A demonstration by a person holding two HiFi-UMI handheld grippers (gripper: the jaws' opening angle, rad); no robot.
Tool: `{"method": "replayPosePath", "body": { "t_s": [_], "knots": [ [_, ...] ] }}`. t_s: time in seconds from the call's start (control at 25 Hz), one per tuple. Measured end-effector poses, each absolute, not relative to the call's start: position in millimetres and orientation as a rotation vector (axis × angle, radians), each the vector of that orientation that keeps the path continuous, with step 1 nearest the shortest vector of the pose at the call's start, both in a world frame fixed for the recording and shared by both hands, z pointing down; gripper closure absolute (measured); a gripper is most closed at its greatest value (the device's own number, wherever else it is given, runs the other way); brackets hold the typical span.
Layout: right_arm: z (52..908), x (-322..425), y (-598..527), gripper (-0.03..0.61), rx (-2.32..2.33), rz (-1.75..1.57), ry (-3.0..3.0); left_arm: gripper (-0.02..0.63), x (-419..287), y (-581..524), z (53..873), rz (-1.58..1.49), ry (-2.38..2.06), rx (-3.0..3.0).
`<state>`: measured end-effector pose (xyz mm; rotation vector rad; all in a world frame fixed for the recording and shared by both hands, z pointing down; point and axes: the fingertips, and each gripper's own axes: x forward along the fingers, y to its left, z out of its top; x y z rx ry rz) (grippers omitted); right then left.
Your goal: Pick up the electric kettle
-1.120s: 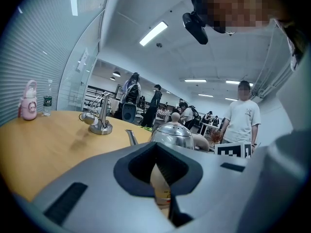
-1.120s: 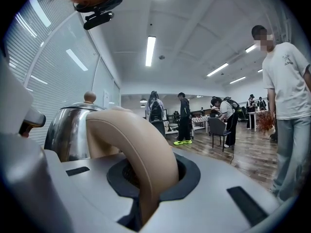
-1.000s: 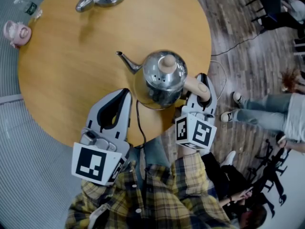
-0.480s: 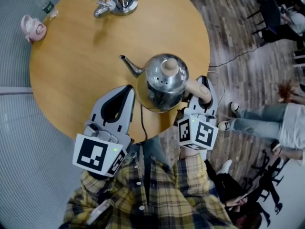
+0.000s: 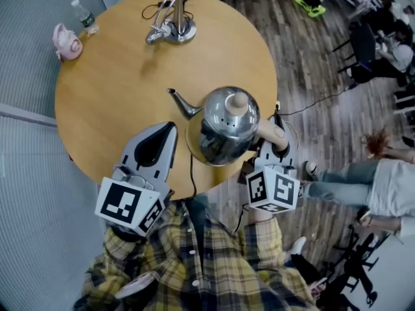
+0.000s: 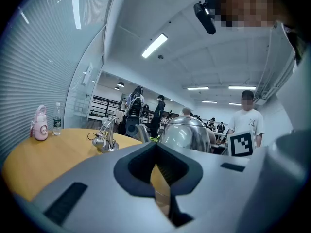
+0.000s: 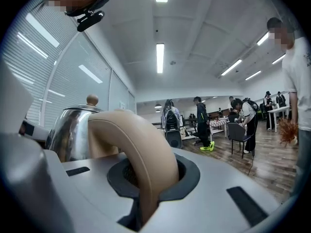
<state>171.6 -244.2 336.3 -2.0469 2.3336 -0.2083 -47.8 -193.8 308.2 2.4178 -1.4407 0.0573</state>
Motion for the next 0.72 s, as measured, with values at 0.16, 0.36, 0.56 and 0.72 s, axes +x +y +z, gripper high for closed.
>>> {"method": "replayPosePath", "body": {
  "t_s": [0.16,0.36,0.56,0.72],
  "knots": [
    [312,170,-242,0.534,-1.972,-0.201,2.381,0.611,-54,-186,295,0.056,-1.471,2.423],
    [281,166,-230,0.534,-1.893,-0.172,2.464,0.611,-58,-171,278,0.046,-1.506,2.42],
    [260,157,-215,0.534,-1.764,-0.202,2.528,0.611,-67,-153,269,0.034,-1.56,2.405],
    [249,153,-195,0.532,-1.705,-0.208,2.552,0.611,-73,-137,265,0.011,-1.586,2.386]
  ]
}}
